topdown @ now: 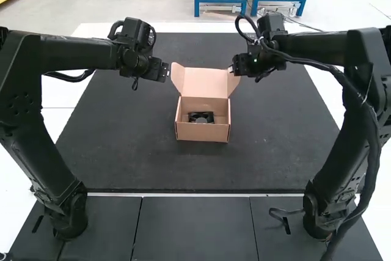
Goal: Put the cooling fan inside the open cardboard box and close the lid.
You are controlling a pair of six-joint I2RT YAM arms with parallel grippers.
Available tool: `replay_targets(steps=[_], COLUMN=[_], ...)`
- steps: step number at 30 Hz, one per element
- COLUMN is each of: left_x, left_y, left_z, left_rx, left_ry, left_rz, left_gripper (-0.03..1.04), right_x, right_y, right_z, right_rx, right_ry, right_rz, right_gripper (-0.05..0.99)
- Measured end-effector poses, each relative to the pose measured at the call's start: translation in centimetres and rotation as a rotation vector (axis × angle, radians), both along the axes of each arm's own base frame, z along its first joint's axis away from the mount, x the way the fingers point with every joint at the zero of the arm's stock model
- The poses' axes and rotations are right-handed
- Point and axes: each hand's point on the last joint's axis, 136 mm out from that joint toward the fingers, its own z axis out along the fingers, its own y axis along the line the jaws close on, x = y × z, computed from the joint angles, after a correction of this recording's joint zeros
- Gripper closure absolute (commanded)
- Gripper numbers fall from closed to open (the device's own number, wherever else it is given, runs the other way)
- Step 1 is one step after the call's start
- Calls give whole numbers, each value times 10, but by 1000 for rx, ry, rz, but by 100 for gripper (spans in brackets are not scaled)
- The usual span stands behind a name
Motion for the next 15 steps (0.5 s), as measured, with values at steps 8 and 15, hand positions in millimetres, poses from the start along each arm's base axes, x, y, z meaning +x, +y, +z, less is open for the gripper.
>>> replay_targets(steps=[8, 15], left_x=[2, 3], left_y=[-2, -3], left_z=[3, 3], left_rx=[-7, -6], left_ry=[-17, -17], left_rz=[-2, -4], left_gripper=[5, 5], right_x=[-3, -3], right_y=[3, 2], right_z=[-6, -5], right_rx=[12, 27], right_ry=[29, 33], right_rz=[17, 17], right_gripper=[40, 64])
